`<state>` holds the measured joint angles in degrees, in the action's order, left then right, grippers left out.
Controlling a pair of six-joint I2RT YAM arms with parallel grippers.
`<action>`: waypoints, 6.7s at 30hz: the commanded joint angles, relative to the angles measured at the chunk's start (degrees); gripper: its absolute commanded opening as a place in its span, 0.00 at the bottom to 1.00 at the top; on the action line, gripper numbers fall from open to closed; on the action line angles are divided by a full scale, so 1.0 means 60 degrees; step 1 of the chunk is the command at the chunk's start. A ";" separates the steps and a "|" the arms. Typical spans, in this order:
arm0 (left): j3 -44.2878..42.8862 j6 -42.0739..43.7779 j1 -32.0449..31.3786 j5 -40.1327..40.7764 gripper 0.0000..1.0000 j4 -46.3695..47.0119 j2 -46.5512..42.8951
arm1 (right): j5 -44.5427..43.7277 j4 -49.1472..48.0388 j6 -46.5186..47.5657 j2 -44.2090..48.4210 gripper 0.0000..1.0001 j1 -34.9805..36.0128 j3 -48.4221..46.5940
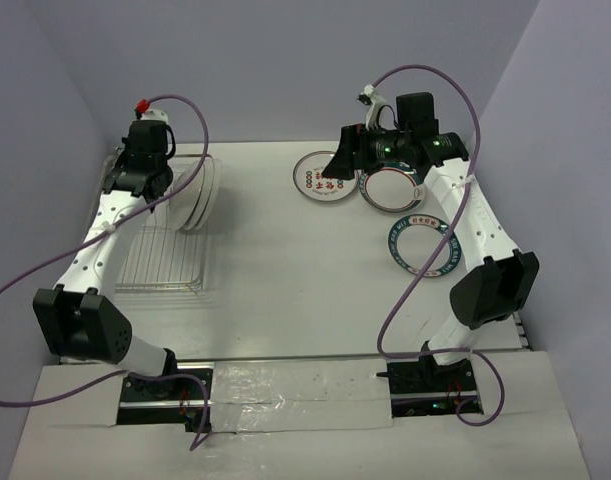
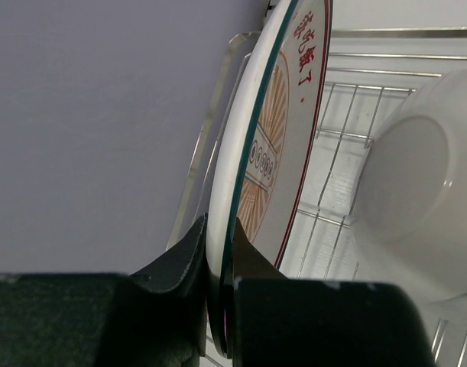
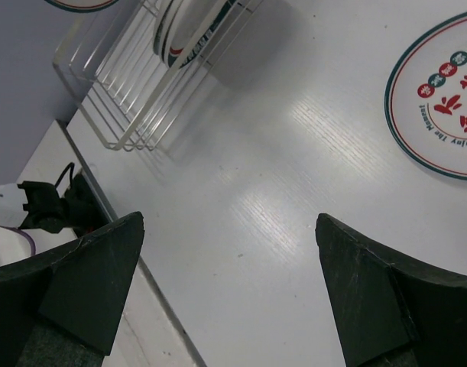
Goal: Load the plates into the dish rack
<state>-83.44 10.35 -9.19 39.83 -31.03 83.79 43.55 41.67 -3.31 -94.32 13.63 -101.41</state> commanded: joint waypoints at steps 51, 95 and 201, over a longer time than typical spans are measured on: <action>-0.1050 -0.2163 -0.0050 -0.4235 0.82 -0.0586 0.0085 | -0.3619 -0.2490 -0.3553 -0.1301 0.96 -0.0367 0.2499; -0.0932 -0.2911 -0.0065 -0.5276 0.99 -0.0220 -0.0209 | -0.5780 -0.4557 -0.9732 -0.5652 0.09 -0.0206 0.1915; 0.0415 0.3124 0.0741 -0.2625 0.00 0.2915 0.1093 | -0.0432 -0.3429 -0.2480 0.0765 1.00 0.0014 0.2721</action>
<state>-80.42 28.18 -5.41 23.81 -20.29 90.30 40.12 22.17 -18.76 -90.35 14.24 -85.76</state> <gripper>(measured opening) 0.144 0.999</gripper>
